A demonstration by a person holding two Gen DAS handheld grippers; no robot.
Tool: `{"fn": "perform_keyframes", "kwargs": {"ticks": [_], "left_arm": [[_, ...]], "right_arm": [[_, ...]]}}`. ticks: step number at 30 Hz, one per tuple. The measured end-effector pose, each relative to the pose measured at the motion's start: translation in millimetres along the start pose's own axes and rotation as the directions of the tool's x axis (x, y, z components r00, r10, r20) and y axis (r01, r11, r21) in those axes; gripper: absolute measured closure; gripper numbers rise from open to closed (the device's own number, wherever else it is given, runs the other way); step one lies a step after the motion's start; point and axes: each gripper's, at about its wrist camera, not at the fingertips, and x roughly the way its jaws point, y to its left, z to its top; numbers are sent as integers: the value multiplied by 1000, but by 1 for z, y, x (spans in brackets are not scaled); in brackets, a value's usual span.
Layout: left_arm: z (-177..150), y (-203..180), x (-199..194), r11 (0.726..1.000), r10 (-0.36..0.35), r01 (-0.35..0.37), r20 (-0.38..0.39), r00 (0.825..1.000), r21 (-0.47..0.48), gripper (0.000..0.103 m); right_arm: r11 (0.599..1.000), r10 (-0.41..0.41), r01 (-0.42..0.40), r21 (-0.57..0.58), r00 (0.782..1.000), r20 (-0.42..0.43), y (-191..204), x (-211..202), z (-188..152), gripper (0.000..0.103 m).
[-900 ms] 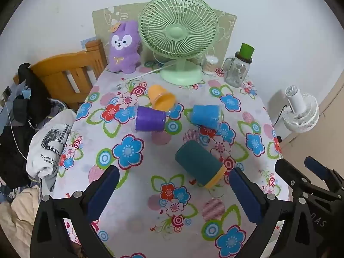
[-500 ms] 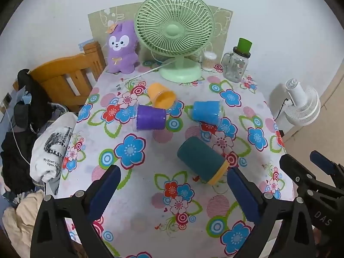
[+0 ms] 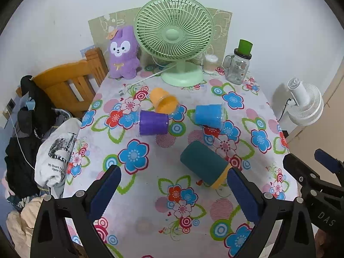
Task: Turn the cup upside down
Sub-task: 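Move both tools toward the dark teal cup lying on its side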
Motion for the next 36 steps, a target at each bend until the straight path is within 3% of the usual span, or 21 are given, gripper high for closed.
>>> {"fn": "perform_keyframes", "kwargs": {"ticks": [23,36], "left_arm": [[-1,-6,-1,1000,-3,3,18,1000,8,3],[6,-7,13,1000,-10,9,-35,999,-30,3]], "right_arm": [[1000,-15,15,-4,1000,3,-1,-2,1,9],[999,-11,10,-31,1000,-24,-4,8,13,9]]}}
